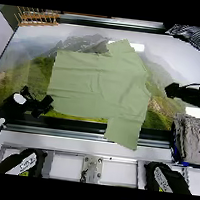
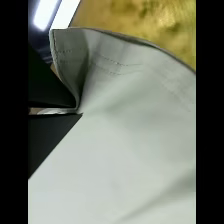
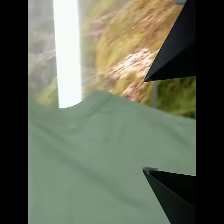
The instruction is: Fold the clothes and pants, and hang the long-sleeved shirts on hangers.
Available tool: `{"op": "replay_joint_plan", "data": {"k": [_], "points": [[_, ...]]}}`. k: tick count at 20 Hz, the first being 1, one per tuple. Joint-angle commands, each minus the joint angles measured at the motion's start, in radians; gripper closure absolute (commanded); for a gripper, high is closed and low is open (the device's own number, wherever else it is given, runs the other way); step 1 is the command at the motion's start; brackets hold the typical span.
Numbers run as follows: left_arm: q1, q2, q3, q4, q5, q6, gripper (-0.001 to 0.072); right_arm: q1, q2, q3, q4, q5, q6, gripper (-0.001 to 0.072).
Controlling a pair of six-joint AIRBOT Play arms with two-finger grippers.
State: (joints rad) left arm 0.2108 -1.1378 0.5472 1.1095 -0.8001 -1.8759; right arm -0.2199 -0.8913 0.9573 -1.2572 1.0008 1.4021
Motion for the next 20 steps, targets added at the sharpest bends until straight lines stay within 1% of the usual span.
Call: {"op": "replay_joint_plan", "data": {"k": [1, 4, 6, 9, 11, 15, 16, 17, 18, 19, 20], "points": [[-0.002, -0.006, 0.053, -0.003, -0.039, 0.089, 0.0700, -0.129, -0.053, -0.141, -0.013, 0.102, -0.017, 0.0123], [-0.001, -0.006, 0.078, -0.003, -0.057, 0.136, 0.0701, -0.200, -0.188, -0.261, 0.135, 0.092, -0.127, 0.0119], [-0.002, -0.006, 0.078, -0.003, -0.058, 0.137, 0.0701, -0.188, -0.290, -0.283, 0.233, 0.055, -0.201, 0.0120], [-0.001, -0.006, 0.078, -0.003, -0.061, 0.137, 0.0700, -0.139, -0.423, -0.283, 0.389, -0.004, -0.282, 0.0124], [-0.001, -0.006, 0.078, -0.003, -0.061, 0.137, 0.0701, -0.092, -0.476, -0.283, 0.434, -0.039, -0.282, 0.0124], [-0.001, -0.006, 0.078, -0.003, -0.060, 0.138, 0.0701, -0.005, -0.500, -0.283, 0.443, -0.059, -0.282, 0.0128], [-0.001, -0.006, 0.078, -0.003, -0.060, 0.138, 0.0701, 0.008, -0.500, -0.283, 0.443, -0.061, -0.282, 0.0178], [-0.001, -0.006, 0.078, -0.003, -0.061, 0.138, 0.0700, 0.015, -0.500, -0.281, 0.443, -0.062, -0.289, 0.0400], [-0.001, -0.006, 0.079, -0.003, -0.061, 0.137, 0.0701, 0.016, -0.499, -0.279, 0.443, -0.061, -0.305, 0.0571], [-0.001, -0.005, 0.081, -0.003, -0.061, 0.138, 0.0701, 0.016, -0.491, -0.272, 0.442, -0.058, -0.306, 0.0673], [-0.001, 0.005, 0.089, -0.002, -0.060, 0.142, 0.0701, 0.014, -0.473, -0.259, 0.436, -0.058, -0.311, 0.0699]]}}
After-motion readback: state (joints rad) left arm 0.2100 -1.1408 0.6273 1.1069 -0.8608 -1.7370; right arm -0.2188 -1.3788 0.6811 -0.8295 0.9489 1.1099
